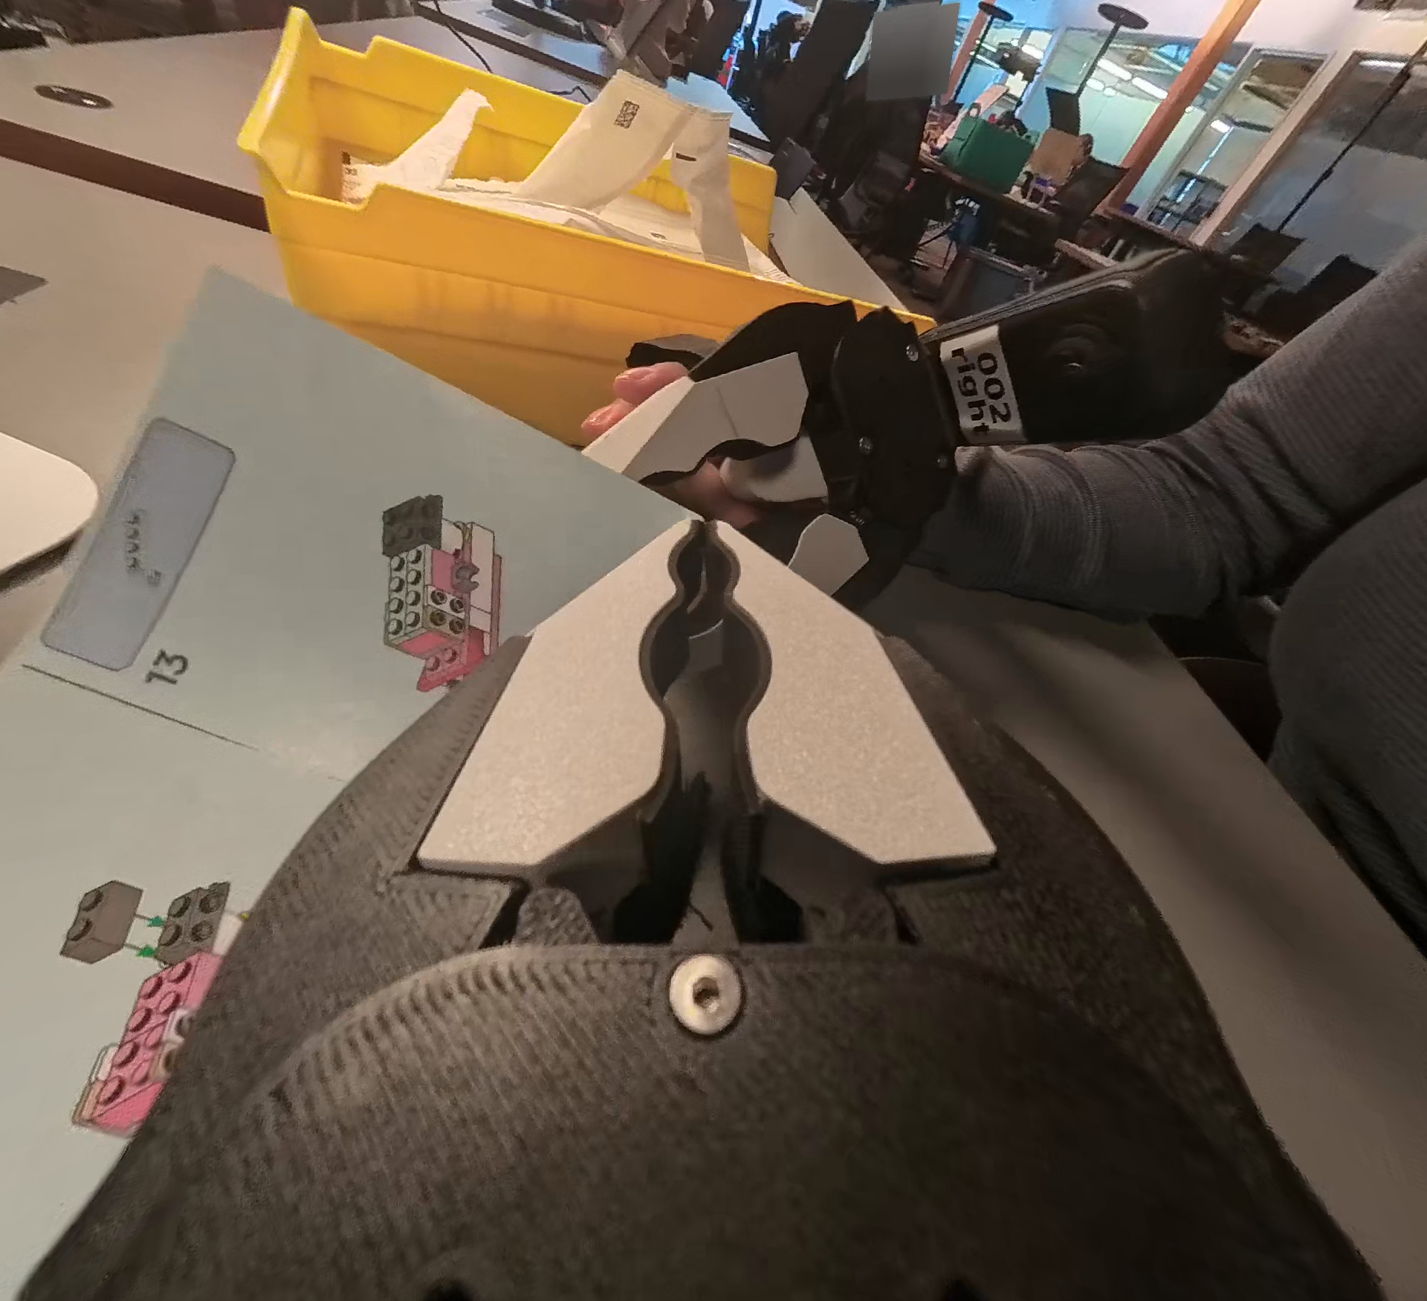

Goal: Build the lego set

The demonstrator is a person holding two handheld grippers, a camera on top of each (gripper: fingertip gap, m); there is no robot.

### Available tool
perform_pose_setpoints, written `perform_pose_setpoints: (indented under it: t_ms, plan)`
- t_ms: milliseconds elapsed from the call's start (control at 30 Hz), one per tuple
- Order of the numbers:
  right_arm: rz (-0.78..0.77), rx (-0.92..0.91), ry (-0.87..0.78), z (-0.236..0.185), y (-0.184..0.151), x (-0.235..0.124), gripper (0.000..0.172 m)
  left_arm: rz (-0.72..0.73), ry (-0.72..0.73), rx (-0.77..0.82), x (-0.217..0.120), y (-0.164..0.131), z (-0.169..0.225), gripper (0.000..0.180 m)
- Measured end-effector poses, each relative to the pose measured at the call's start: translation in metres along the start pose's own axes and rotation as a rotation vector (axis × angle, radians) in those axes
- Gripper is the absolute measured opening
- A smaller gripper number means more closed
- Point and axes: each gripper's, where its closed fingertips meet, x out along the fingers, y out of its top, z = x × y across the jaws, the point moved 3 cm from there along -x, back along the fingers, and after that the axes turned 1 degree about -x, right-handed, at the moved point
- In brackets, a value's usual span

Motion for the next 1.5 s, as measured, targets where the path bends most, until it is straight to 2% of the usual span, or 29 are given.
perform_pose_setpoints:
  t_ms: [1500]
  plan:
    - [0.065, -0.005, 0.039, -0.0069, 0.0096, -0.0020, 0.046, -0.025, -0.043, -0.004, 0.0012, -0.0030, 0.0038, 0.000]
